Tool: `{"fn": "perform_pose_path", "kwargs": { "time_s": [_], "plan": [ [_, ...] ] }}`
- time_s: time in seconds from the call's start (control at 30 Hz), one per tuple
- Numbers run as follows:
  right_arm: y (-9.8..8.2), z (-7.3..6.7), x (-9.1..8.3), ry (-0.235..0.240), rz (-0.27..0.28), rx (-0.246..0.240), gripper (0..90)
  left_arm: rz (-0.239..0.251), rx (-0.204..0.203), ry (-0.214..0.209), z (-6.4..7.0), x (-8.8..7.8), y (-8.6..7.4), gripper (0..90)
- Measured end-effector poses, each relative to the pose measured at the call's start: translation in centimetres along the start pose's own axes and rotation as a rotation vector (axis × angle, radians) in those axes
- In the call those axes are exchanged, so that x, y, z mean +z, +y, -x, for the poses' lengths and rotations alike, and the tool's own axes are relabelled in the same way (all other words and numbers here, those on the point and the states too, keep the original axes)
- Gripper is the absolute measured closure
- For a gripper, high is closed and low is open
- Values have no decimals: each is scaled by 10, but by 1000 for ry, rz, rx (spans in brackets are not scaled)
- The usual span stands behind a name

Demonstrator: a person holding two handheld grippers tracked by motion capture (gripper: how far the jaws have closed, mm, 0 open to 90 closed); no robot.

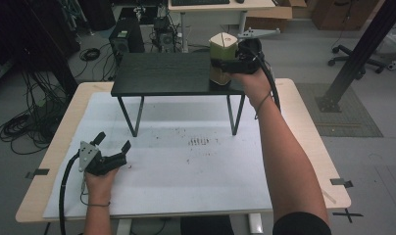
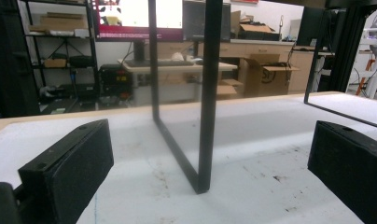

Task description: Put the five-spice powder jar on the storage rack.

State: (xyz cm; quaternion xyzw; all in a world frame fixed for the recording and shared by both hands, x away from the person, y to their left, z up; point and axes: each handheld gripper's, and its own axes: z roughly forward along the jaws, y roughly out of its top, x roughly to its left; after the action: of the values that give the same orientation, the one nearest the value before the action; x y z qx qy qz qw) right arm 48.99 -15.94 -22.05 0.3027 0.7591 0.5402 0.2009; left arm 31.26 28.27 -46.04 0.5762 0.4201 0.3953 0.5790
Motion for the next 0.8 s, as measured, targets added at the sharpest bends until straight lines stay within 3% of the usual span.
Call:
{"fn": "perform_pose_path", "kwargs": {
  "time_s": [0.8],
  "plan": [
    [-7,0,-1,6,46,-2,296,-3,2,0,0,-1,0,3]
  ]
}}
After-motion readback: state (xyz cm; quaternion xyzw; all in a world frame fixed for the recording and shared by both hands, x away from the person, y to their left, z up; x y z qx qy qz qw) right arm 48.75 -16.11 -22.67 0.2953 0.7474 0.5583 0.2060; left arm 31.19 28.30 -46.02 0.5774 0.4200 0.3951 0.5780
